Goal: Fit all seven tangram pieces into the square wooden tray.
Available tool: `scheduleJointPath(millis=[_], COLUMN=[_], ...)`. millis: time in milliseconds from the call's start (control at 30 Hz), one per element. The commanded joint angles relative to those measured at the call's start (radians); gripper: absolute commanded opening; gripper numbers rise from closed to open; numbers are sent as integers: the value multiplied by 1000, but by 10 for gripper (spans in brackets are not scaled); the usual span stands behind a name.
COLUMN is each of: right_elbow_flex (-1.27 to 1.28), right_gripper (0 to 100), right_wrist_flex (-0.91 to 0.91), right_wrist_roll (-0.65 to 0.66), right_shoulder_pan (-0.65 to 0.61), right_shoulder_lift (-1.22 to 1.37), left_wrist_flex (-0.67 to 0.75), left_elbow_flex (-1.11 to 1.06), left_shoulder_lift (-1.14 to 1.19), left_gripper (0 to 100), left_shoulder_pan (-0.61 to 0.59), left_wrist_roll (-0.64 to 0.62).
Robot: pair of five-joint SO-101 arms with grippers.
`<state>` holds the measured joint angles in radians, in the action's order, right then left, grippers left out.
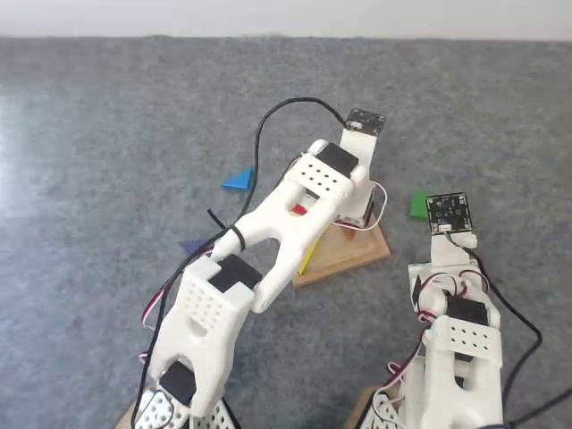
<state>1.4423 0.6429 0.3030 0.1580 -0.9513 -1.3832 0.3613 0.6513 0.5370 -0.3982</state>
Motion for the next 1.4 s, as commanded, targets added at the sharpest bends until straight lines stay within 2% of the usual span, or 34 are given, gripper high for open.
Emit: scheduleJointPath(millis=[0,133,600,967,1367], right_elbow_flex=[-9,-9,-9,-9,-9], right_gripper=[80,80,80,80,80], right_wrist_flex=[-21,-21,-21,-21,-21], right_wrist_roll=[9,9,9,9,9], right_shoulder_pan=[-2,-2,-2,-2,-2], right_shoulder_lift=[-25,-25,-25,-25,-25], left_wrist_flex=[-8,-9,-11,-8,55], left_elbow_flex=[42,41,45,47,48], left_shoulder_lift=[-11,-11,-18,-20,-20], left_gripper=[139,188,189,189,189], left_shoulder_pan=[-15,-26,-51,32,21], left_wrist_roll=[-12,-12,-6,-5,-5])
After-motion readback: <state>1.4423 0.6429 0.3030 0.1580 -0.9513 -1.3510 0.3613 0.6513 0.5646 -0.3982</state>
